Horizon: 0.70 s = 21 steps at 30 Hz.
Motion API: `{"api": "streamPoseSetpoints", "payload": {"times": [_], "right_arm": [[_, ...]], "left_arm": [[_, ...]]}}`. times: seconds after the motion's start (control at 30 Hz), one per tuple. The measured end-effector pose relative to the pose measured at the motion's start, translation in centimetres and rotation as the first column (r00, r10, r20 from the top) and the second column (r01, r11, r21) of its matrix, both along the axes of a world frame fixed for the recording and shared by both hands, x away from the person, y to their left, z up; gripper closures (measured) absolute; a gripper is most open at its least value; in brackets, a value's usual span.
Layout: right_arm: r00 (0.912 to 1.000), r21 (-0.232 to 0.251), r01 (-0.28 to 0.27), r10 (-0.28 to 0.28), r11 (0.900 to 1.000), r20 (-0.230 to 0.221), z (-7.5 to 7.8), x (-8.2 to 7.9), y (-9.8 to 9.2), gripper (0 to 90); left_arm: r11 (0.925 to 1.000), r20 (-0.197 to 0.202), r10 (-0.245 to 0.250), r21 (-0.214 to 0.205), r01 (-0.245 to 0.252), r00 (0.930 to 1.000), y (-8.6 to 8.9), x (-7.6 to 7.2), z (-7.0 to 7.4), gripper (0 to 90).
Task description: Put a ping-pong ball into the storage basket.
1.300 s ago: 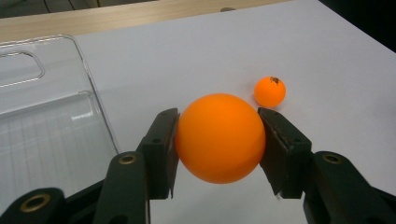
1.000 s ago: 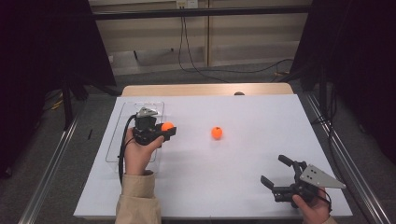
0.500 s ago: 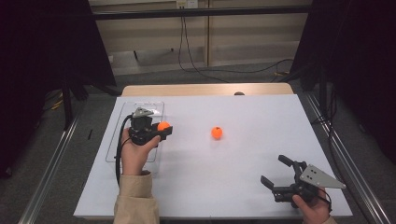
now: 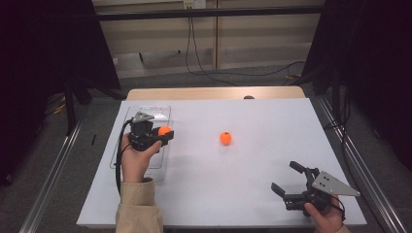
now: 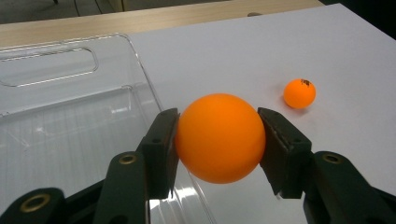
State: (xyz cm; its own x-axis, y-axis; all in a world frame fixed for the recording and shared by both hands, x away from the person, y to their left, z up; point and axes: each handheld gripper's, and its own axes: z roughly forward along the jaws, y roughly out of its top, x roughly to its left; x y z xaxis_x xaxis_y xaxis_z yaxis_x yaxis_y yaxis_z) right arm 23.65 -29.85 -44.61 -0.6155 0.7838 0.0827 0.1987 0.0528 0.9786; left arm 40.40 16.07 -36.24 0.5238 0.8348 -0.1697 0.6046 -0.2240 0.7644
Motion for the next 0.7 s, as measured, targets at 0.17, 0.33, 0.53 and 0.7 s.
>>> {"api": "streamPoseSetpoints", "payload": {"times": [0.17,0.33,0.53,0.7], "right_arm": [[1.0,0.002,0.001,-0.001,1.0,-0.001,0.0,0.0,0.0,1.9],[1.0,0.0,0.0,0.0,1.0,0.0,0.0,0.0,0.0,1.9],[1.0,0.0,0.0,0.0,1.0,0.0,0.0,0.0,0.0,1.9],[1.0,0.0,0.0,0.0,1.0,0.0,0.0,0.0,0.0,1.9]], "left_arm": [[0.9999,0.006,0.01,0.004,-0.01,0.9999,0.3,0.0,0.0,50.9],[0.9999,0.01,0.013,0.001,-0.013,0.9999,0.4,0.0,0.0,50.9],[0.9997,0.01,0.025,0.004,-0.025,0.9996,0.8,-0.1,0.0,50.9],[0.9997,0.01,0.024,0.005,-0.024,0.9997,1.2,0.0,-0.1,50.8]]}}
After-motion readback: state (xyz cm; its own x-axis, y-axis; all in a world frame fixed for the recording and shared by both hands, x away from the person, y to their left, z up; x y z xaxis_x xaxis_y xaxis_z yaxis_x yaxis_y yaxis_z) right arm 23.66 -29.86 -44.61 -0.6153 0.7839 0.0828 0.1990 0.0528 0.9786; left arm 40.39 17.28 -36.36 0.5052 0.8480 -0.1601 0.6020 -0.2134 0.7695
